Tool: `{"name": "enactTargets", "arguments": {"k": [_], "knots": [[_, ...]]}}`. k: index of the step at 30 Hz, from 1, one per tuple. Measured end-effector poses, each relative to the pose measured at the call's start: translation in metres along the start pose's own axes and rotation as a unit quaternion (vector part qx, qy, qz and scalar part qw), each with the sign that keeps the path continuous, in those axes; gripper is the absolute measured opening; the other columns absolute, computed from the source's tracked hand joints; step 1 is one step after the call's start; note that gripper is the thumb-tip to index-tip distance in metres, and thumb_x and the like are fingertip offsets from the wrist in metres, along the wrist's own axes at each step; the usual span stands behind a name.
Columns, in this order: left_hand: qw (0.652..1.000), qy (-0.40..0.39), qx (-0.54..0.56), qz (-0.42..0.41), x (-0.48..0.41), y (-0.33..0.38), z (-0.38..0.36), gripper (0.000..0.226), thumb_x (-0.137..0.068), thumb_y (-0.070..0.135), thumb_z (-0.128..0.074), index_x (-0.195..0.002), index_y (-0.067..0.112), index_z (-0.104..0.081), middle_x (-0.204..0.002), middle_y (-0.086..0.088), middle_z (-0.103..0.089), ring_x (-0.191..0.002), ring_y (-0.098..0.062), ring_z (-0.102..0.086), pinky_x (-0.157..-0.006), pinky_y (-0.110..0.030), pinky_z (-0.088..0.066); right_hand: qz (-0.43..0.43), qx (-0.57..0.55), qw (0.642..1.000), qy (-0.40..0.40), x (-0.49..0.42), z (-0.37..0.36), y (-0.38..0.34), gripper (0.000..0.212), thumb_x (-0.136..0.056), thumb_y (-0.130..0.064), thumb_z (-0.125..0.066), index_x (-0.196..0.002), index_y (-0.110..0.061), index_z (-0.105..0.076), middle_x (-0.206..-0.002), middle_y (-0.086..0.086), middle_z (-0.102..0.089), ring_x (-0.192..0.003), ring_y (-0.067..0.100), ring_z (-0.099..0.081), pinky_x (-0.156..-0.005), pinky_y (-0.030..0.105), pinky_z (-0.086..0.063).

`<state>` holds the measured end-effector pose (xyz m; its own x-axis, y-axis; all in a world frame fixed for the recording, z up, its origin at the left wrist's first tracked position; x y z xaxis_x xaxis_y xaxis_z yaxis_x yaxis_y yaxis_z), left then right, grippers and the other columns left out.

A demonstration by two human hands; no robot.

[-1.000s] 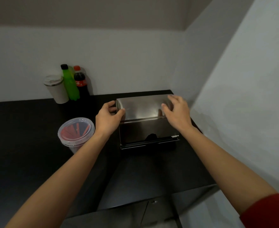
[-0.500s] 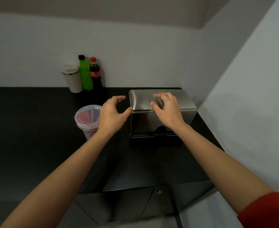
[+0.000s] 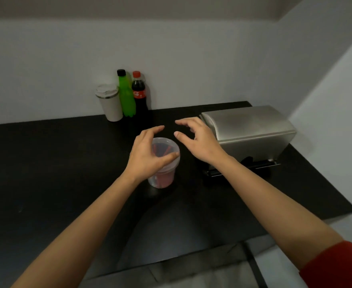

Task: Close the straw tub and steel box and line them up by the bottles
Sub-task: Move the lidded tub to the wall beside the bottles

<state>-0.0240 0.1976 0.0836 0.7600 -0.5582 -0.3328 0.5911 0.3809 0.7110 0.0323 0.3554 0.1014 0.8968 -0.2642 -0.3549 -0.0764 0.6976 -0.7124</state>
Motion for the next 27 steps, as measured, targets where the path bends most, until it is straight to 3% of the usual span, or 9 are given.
{"name": "enactTargets", "arguments": {"k": [3, 7, 11, 13, 17, 22, 27], "knots": [[0.999, -0.035, 0.015, 0.0, 0.009, -0.018, 0.003, 0.098, -0.061, 0.053, -0.078, -0.141, 0.028, -0.029, -0.144, 0.003, -0.032, -0.129, -0.01, -0.027, -0.1, -0.031, -0.029, -0.078, -0.038, 0.996, -0.024, 0.007, -0.02, 0.009, 0.047, -0.087, -0.037, -0.058, -0.131, -0.023, -0.047, -0.134, -0.002, -0.045, -0.119, 0.007, -0.043, -0.093, 0.021, -0.038], [0.997, -0.063, 0.037, -0.002, 0.016, -0.038, 0.001, 0.119, -0.052, 0.055, -0.082, -0.146, 0.028, -0.014, -0.152, 0.0, -0.018, -0.138, -0.016, -0.02, -0.109, -0.037, -0.024, -0.153, -0.08, 0.984, -0.033, 0.017, -0.037, 0.019, 0.059, -0.085, -0.043, -0.057, -0.138, -0.026, -0.036, -0.142, -0.002, -0.038, -0.116, 0.004, -0.042, -0.078, 0.014, -0.036], [0.991, -0.075, 0.11, 0.017, 0.024, -0.051, -0.008, 0.131, -0.049, 0.046, -0.087, -0.146, 0.031, -0.001, -0.154, 0.001, -0.01, -0.133, 0.003, -0.013, -0.107, -0.025, -0.018, -0.201, -0.125, 0.971, -0.031, 0.025, -0.043, 0.026, 0.065, -0.085, -0.043, -0.057, -0.141, -0.024, -0.03, -0.143, 0.0, -0.041, -0.109, 0.004, -0.046, -0.076, 0.015, -0.039], [0.989, -0.067, 0.129, 0.029, 0.026, -0.058, -0.013, 0.133, -0.05, 0.038, -0.089, -0.146, 0.028, 0.003, -0.152, 0.002, -0.014, -0.13, 0.006, -0.015, -0.105, -0.021, -0.018, -0.213, -0.139, 0.967, -0.032, 0.028, -0.048, 0.029, 0.066, -0.086, -0.042, -0.058, -0.142, -0.023, -0.028, -0.14, 0.0, -0.043, -0.109, 0.006, -0.049, -0.08, 0.019, -0.044], [0.982, -0.052, 0.171, 0.059, 0.029, -0.067, -0.021, 0.129, -0.052, 0.03, -0.089, -0.144, 0.028, 0.002, -0.143, 0.003, -0.033, -0.131, -0.006, -0.033, -0.106, -0.025, -0.025, -0.228, -0.158, 0.959, -0.052, 0.034, -0.056, 0.033, 0.064, -0.086, -0.039, -0.059, -0.14, -0.021, -0.03, -0.123, -0.007, -0.05, -0.107, 0.012, -0.056, -0.096, 0.04, -0.048], [0.983, -0.038, 0.17, 0.063, 0.027, -0.071, -0.027, 0.122, -0.053, 0.034, -0.088, -0.144, 0.025, -0.007, -0.131, 0.013, -0.041, -0.123, -0.002, -0.042, -0.098, -0.018, -0.034, -0.22, -0.17, 0.958, -0.066, 0.032, -0.061, 0.036, 0.046, -0.087, -0.04, -0.057, -0.128, -0.025, -0.043, -0.114, -0.006, -0.057, -0.104, 0.012, -0.06, -0.091, 0.041, -0.051], [0.983, -0.031, 0.169, 0.064, 0.018, -0.074, -0.028, 0.12, -0.052, 0.038, -0.088, -0.143, 0.028, -0.009, -0.126, 0.02, -0.041, -0.119, 0.003, -0.043, -0.091, -0.009, -0.033, -0.216, -0.175, 0.958, -0.067, 0.02, -0.062, 0.043, 0.042, -0.087, -0.039, -0.057, -0.125, -0.026, -0.046, -0.11, -0.007, -0.059, -0.102, 0.012, -0.061, -0.089, 0.039, -0.053]]}}
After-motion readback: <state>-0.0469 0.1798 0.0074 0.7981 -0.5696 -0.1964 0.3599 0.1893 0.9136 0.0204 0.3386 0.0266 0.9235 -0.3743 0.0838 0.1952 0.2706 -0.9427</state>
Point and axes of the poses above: each hand's wrist, its own x-axis away from the middle knuckle, its own z-axis out of the back of the hand, y = z × x, the point moved 3 cm from there along -x, towards the middle knuckle
